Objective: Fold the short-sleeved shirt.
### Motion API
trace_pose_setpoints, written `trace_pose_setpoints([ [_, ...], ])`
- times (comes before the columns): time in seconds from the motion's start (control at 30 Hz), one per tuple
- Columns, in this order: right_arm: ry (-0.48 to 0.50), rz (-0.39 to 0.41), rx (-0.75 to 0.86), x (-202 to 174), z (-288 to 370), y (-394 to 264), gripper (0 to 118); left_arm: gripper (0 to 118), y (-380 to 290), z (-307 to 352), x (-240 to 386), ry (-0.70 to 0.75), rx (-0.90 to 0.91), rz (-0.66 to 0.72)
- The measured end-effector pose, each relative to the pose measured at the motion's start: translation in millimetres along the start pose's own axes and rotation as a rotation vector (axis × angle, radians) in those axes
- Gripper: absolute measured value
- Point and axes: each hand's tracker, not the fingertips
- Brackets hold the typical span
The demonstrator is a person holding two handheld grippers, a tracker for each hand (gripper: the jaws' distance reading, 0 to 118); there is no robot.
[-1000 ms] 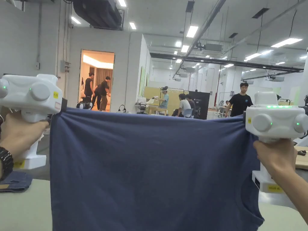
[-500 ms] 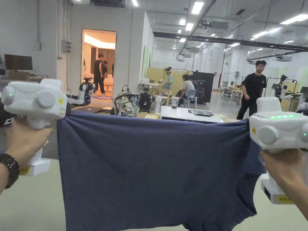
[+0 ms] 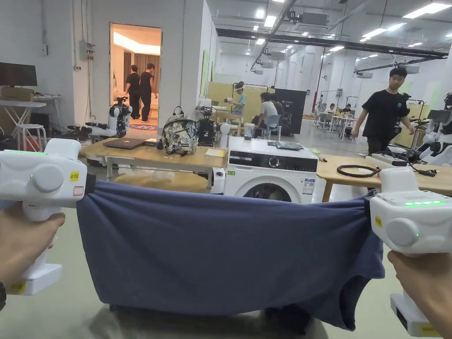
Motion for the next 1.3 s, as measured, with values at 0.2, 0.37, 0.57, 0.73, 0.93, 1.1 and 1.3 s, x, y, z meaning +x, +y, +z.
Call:
trace_pose_setpoints([
  [0.2,0.005,0.01,-0.026,8.6,46.9,-34.5,1,0,-39.4,30.8,-2.5,-0.014,-0.007,-0.027],
  [0.37,0.024,0.017,-0.086,6.5,82.3,-84.2,1,0,-97.1,47.9,-9.6,-0.036,-0.05,-0.023],
  [0.57,0.077,0.002,-0.226,3.1,124.5,-151.0,1,0,-178.0,91.7,-11.2,-0.076,-0.139,0.038],
  [0.73,0.121,-0.009,-0.349,-2.1,164.8,-202.7,1,0,-239.5,117.5,-12.1,-0.08,-0.243,0.04],
  [0.93,0.145,0.006,-0.517,-4.5,195.8,-263.3,1,0,-304.1,134.4,-15.6,-0.078,-0.409,0.043],
  [1.1,0.179,0.072,-0.668,-6.6,203.5,-309.8,1,0,-349.2,130.5,-18.6,-0.065,-0.547,0.024],
  [1.3,0.208,0.102,-0.82,-6.4,182.5,-351.3,2,0,-390.4,108.4,-25.5,-0.074,-0.723,0.023],
])
